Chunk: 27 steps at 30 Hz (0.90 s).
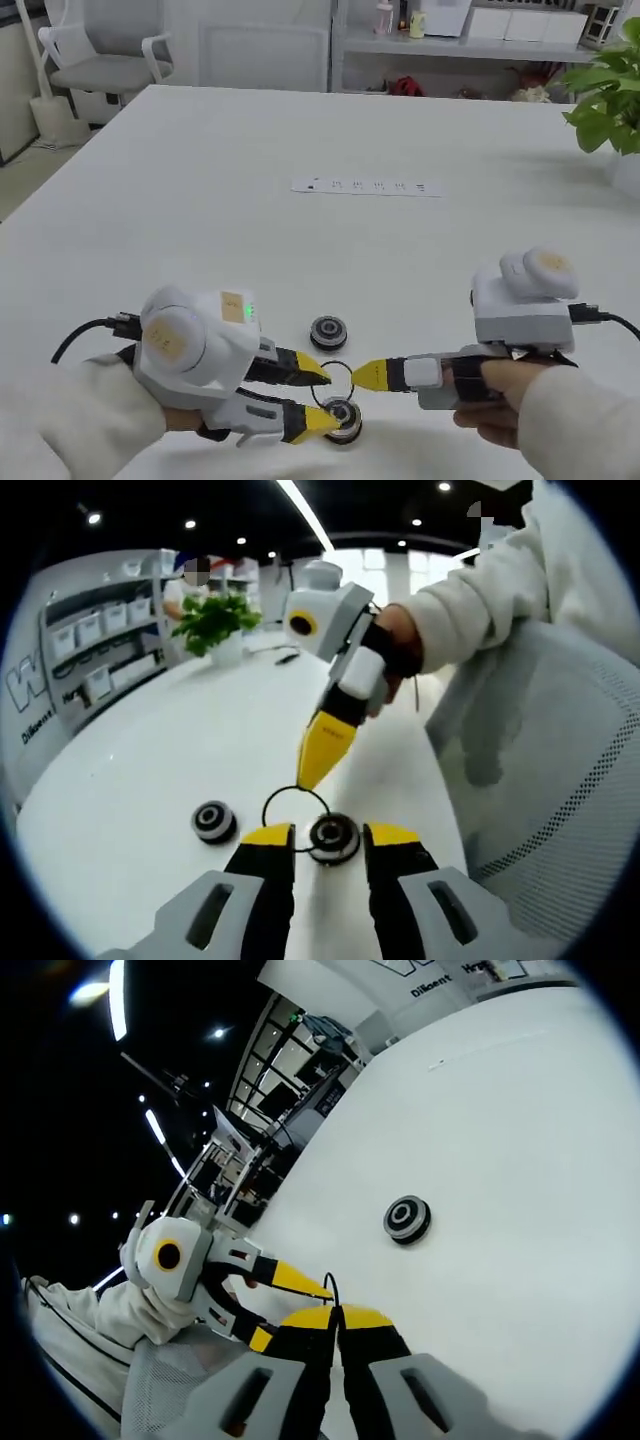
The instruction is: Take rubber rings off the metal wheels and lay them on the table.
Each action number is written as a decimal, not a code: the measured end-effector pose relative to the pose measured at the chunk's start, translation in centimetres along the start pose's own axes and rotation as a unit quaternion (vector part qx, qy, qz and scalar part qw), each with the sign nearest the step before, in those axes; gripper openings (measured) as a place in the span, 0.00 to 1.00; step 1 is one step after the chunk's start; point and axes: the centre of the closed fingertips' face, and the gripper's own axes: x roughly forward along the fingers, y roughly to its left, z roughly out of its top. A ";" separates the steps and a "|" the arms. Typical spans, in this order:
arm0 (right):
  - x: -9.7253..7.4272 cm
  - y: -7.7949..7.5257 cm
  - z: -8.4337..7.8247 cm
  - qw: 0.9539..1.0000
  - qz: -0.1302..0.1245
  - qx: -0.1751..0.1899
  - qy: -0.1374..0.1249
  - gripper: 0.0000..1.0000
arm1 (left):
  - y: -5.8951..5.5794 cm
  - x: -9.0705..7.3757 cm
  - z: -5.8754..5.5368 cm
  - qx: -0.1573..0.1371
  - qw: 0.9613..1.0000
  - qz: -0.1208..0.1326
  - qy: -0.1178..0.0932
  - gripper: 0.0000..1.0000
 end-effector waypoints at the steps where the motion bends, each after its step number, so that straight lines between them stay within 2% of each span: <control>1: -0.1 0.2 0.2 1.000 0.000 -0.005 -0.003 0.00 | 0.0 -0.3 0.1 0.000 1.000 0.000 0.001 0.30; 9: -0.4 0.5 0.8 0.999 -0.006 -0.033 -0.012 0.00 | 0.0 -2.3 1.1 -0.005 1.000 0.013 -0.012 0.33; 16: -0.6 1.5 1.7 0.998 0.002 -0.052 -0.027 0.00 | 0.9 -4.7 2.0 -0.023 0.998 0.054 -0.037 0.44; 19: -0.6 1.8 1.9 0.998 0.006 -0.059 -0.031 0.00 | 1.6 -5.9 2.2 -0.035 0.995 0.078 -0.051 0.45; 27: -0.3 2.8 1.8 0.997 0.019 -0.075 -0.031 0.00 | 2.1 -7.5 2.9 -0.044 0.991 0.109 -0.069 0.54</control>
